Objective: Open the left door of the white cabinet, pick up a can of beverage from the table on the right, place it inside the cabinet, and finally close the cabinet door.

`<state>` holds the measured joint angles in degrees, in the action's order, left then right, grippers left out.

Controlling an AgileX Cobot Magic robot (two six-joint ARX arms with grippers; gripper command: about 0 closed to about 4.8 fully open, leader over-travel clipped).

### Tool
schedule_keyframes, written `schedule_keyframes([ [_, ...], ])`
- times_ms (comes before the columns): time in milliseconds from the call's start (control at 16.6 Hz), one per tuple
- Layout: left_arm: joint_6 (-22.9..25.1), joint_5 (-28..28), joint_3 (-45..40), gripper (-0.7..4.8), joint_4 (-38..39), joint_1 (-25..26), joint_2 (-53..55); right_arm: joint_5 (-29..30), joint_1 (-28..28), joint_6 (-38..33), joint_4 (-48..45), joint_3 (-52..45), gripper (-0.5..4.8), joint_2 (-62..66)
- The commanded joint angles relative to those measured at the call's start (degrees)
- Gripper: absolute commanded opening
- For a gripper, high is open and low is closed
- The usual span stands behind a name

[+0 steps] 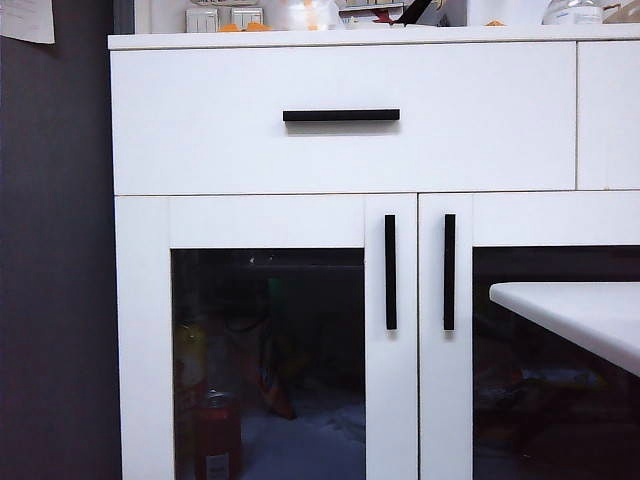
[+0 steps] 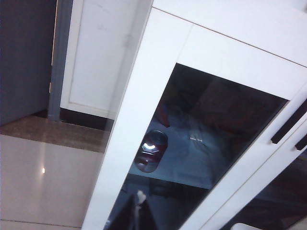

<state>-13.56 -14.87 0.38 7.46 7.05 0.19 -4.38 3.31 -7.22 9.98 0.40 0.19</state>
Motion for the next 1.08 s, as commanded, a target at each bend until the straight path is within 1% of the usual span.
schedule_keyframes([
  [60, 1.09, 12.96, 0.02, -0.06, -1.6, 0.09, -0.13, -0.07, 0.04, -0.04, -2.43, -0.17, -0.01, -0.02],
  [120, 1.14, 15.98, 0.02, -0.06, -1.57, 0.07, -0.13, -0.15, -0.07, -0.04, -4.09, -0.2, -0.01, -0.02],
  [181, 1.44, 16.2, 0.09, -0.06, -2.05, 0.07, -0.15, -0.13, 0.09, -0.02, -5.81, -0.2, -0.01, -0.02],
  [241, 1.55, 16.15, 0.09, -0.06, -3.15, 0.07, -0.15, 0.09, 0.09, 0.72, -7.72, -0.2, -0.01, -0.02],
  [361, 1.55, 14.64, 0.07, -0.05, -7.3, 0.04, -0.15, 0.0, 0.02, 5.18, -9.64, -0.2, -0.01, -0.02],
  [421, 1.62, 14.67, 0.09, -0.06, -9.03, 0.04, -0.15, 0.04, 0.04, 6.03, -9.55, -0.2, -0.01, -0.02],
  [542, 4.07, 14.88, 0.09, -0.06, -12.02, 0.07, -0.15, 0.04, 0.04, 6.03, -9.22, -0.2, -0.01, -0.02],
  [602, 4.31, 14.51, 0.07, -0.05, -12.83, 0.09, -0.15, 0.02, 0.04, 6.01, -9.2, -0.2, -0.01, -0.02],
  [662, 4.37, 11.1, -0.04, -0.06, -12.09, 0.07, -0.15, 0.02, 0.04, 6.01, -9.07, -0.2, -0.01, -0.02],
  [722, 5.62, 9.92, -0.07, -0.06, -10.14, 0.0, -0.15, 0.02, 0.04, 5.99, -8.96, -0.2, -0.01, -0.02],
  [782, 6.38, 10.16, -0.07, -0.06, -9.07, 0.02, -0.15, 0.02, 0.04, 5.99, -8.96, -0.2, -0.01, -0.02],
  [903, 6.71, 12.63, -0.07, -0.06, -8.2, 0.09, -0.13, 0.11, 0.07, 5.99, -8.9, -0.2, -0.01, -0.02],
  [1083, 6.69, 12.26, -0.04, -0.06, -8.17, 0.07, -0.13, 0.04, 0.04, 5.99, -8.87, -0.2, -0.01, -0.02],
])
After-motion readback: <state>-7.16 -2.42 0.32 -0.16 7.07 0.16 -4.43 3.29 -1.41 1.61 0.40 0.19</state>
